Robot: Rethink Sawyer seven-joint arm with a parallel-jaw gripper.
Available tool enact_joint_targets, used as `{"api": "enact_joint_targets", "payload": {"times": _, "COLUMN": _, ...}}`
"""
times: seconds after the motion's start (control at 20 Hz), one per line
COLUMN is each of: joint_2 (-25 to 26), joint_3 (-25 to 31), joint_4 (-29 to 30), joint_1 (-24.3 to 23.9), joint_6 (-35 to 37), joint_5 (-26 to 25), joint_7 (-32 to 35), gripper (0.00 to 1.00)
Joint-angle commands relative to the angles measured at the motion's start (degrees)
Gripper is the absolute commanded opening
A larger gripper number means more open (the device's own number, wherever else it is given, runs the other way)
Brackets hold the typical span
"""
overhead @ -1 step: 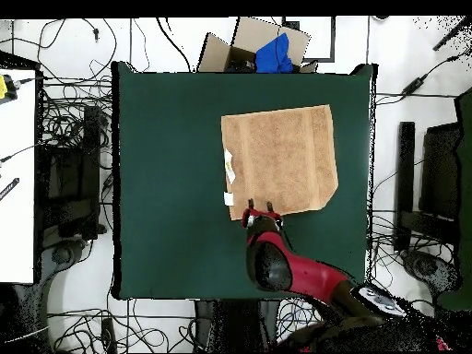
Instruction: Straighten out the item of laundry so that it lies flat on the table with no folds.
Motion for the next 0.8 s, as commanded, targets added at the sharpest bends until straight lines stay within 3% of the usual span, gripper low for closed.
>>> {"api": "enact_joint_targets", "payload": {"times": 0.05, "joint_2": -7.37, "joint_3": 2.84, "joint_4": -3.57, "joint_1": -3.99, "joint_6": 12.04, "joint_5": 0.26, "joint_7": 7.41, "gripper": 1.0}}
{"api": "enact_joint_targets", "payload": {"times": 0.35, "joint_2": -9.25, "joint_3": 5.66, "joint_4": -5.41, "joint_1": -6.79, "joint_6": 16.53, "joint_5": -0.97, "joint_7": 5.91, "gripper": 1.0}}
{"api": "enact_joint_targets", "payload": {"times": 0.8, "joint_2": -6.17, "joint_3": 6.23, "joint_4": -8.64, "joint_1": -7.28, "joint_6": 16.49, "joint_5": -2.49, "joint_7": 5.63, "gripper": 1.0}}
